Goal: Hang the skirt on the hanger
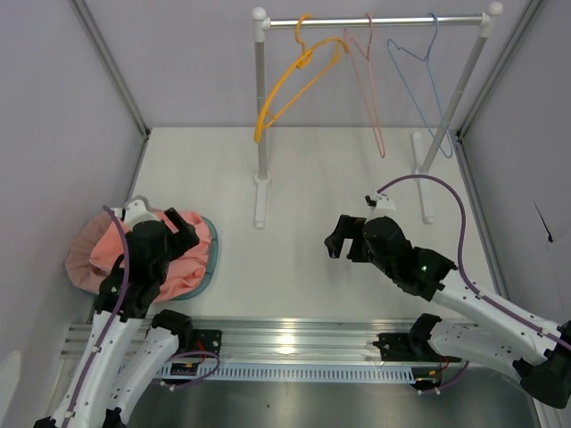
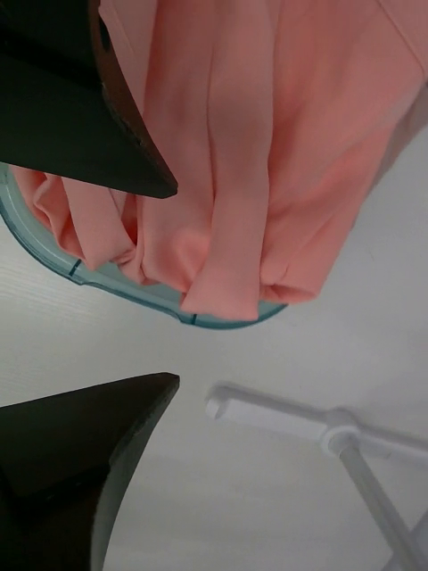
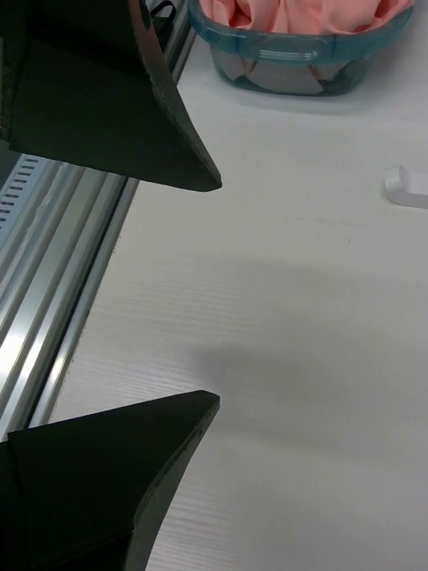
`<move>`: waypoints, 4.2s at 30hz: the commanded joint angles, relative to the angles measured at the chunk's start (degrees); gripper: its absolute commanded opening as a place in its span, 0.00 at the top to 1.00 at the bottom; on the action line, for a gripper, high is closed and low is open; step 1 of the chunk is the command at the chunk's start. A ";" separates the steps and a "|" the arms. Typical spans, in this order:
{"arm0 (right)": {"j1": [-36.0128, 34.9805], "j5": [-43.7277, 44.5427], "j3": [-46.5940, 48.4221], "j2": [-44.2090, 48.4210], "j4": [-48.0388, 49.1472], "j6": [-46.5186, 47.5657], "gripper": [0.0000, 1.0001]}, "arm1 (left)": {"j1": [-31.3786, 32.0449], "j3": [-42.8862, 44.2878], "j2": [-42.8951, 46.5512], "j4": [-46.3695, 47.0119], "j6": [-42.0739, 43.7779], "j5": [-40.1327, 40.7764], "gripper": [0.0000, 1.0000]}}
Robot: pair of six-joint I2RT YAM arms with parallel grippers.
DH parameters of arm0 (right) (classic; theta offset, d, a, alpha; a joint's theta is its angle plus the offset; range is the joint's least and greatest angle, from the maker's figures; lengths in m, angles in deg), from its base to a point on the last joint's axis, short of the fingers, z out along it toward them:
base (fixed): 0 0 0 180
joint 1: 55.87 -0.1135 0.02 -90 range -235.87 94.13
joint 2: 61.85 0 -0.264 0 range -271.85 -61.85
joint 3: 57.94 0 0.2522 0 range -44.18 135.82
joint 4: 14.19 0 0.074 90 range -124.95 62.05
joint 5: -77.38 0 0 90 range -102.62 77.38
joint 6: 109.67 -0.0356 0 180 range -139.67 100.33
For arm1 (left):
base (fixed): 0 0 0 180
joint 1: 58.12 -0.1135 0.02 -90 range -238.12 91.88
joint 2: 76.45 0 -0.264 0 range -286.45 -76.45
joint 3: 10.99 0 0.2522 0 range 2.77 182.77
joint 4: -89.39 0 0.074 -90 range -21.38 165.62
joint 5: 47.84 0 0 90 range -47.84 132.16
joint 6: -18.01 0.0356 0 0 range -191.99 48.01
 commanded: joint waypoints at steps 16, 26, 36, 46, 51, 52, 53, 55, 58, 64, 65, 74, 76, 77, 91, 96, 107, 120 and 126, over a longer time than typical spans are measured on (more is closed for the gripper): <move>-0.41 -10.17 -1.99 -6.21 9.06 0.86 0.01 | -0.02 14.55 -7.68 -39.66 -34.37 28.67 0.01; -0.41 -11.93 -2.61 -8.15 9.85 1.74 0.01 | -3.88 14.37 -6.10 -40.21 -35.18 27.96 0.01; -0.49 -12.46 -3.75 -8.50 10.20 1.48 0.00 | -9.33 12.62 -11.81 -37.85 -35.09 29.19 0.01; -0.41 -12.89 -3.93 -11.05 11.08 1.65 0.01 | -22.15 7.52 -15.85 -25.54 -24.46 20.68 0.01; -0.32 -12.90 -3.84 -11.49 10.82 1.56 0.01 | -23.22 7.34 -16.74 -16.67 -17.87 16.37 0.57; -0.32 -12.81 -3.84 -11.49 10.82 1.65 0.01 | -23.22 7.69 -16.56 -15.53 -15.77 14.97 0.72; -0.23 -12.81 -3.58 -11.58 10.82 1.74 0.01 | -23.22 8.04 -16.56 -14.64 -14.62 14.26 1.00; -0.23 -12.90 -2.88 -11.84 10.38 1.83 0.01 | -23.22 11.64 -17.00 -13.50 -10.77 12.51 1.00; -0.23 -12.37 -0.24 -11.93 8.97 2.79 0.01 | -23.22 19.44 -16.30 -10.51 -2.87 8.99 1.00; 0.47 -11.14 6.26 -11.93 6.16 4.64 0.01 | -20.94 30.87 -15.68 -3.15 6.21 -6.90 1.00; 0.56 -11.05 7.22 -11.84 5.63 4.90 0.00 | -20.68 31.77 -15.77 -2.43 6.48 -11.02 1.00; 6.27 -10.08 17.33 -8.95 0.10 7.89 0.01 | -0.57 48.26 -21.12 3.29 11.58 -19.85 1.00; 8.55 -10.43 19.87 -8.24 -1.22 8.59 0.01 | 6.37 50.92 -23.06 3.29 12.98 -18.45 1.00; 9.34 -10.70 20.67 -7.80 -1.92 8.86 0.01 | 8.92 53.28 -25.07 3.73 13.69 -17.92 1.00; 19.72 -14.21 24.82 -3.58 -7.64 10.44 0.01 | 36.45 36.33 -31.25 18.62 10.29 -10.97 1.00; 19.90 -15.79 19.37 -1.91 -6.77 8.52 0.01 | 41.45 12.55 -33.69 33.77 -2.10 -10.62 1.00; 17.00 -16.07 4.43 2.22 -5.44 3.68 0.01 | 52.28 2.51 -49.52 48.12 -7.67 -10.88 0.79; 4.43 -9.99 4.22 -0.84 -1.32 4.96 0.02 | 49.46 3.74 -30.90 20.11 -18.10 5.80 0.44; 1.10 -17.91 15.13 -14.98 1.32 17.10 0.03 | 49.46 -2.84 -18.51 0.76 -40.94 13.72 0.41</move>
